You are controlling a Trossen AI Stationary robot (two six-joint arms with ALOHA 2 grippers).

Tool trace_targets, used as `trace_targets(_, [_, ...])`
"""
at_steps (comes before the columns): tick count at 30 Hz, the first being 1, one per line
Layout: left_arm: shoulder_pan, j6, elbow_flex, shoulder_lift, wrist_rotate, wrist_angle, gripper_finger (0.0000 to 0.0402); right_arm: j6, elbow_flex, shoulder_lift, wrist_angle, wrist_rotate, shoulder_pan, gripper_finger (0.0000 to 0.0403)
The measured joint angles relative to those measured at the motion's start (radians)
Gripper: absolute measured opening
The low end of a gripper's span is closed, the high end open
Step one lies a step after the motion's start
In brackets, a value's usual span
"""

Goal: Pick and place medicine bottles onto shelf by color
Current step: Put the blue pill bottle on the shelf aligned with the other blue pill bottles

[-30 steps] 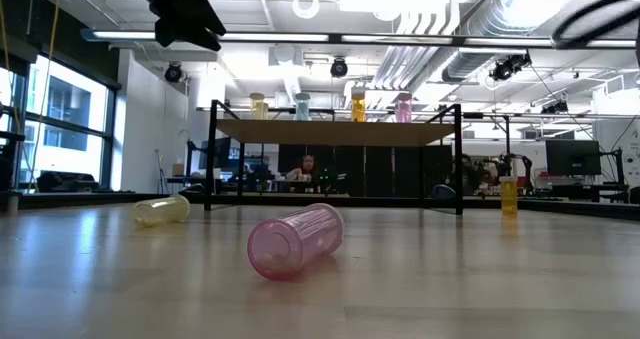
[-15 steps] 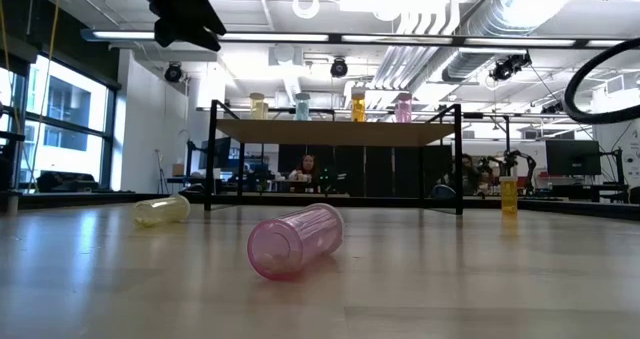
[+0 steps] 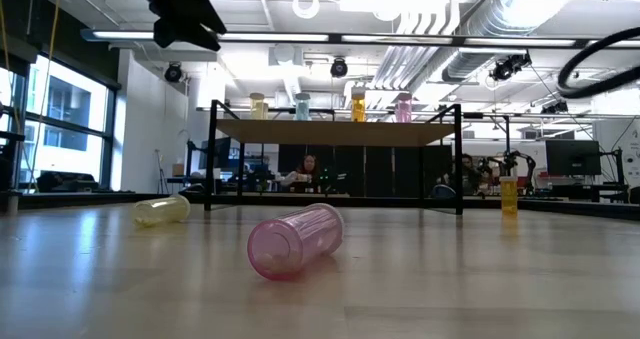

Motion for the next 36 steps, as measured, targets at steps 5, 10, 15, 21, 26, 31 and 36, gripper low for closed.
trace_targets(5, [0.0, 0.002, 0.0, 0.0, 0.086, 0.0, 0.0197, 0.002, 0.0, -0.003, 0.114, 0.059, -0.032, 0.0078])
trace_targets(10, [0.0, 0.025, 0.0, 0.0, 0.234, 0.0, 0.0197, -0.008, 0.0, -0.025, 0.275, 0.195, -0.083, 0.0078])
trace_targets(15, [-0.001, 0.027, 0.0, 0.0, 0.332, 0.002, 0.0197, -0.044, 0.0, -0.036, 0.411, 0.345, -0.139, 0.0077])
trace_targets(21, [-0.003, 0.026, 0.0, 0.0, 0.357, 0.003, 0.0197, -0.193, 0.0, -0.036, 0.614, 0.37, -0.241, 0.0077])
trace_targets(26, [-0.018, 0.026, 0.0, 0.0, 0.356, 0.004, 0.0198, -0.361, 0.006, -0.036, 0.802, 0.376, -0.343, 0.0077])
trace_targets(31, [-0.035, 0.027, 0.0, 0.0, 0.338, 0.004, 0.021, -0.564, 0.083, -0.036, 0.838, 0.406, -0.44, 0.0077])
trace_targets(36, [-0.035, 0.025, 0.0, 0.005, 0.328, 0.004, 0.0243, -0.748, 0.169, -0.036, 0.838, 0.455, -0.531, 0.0081])
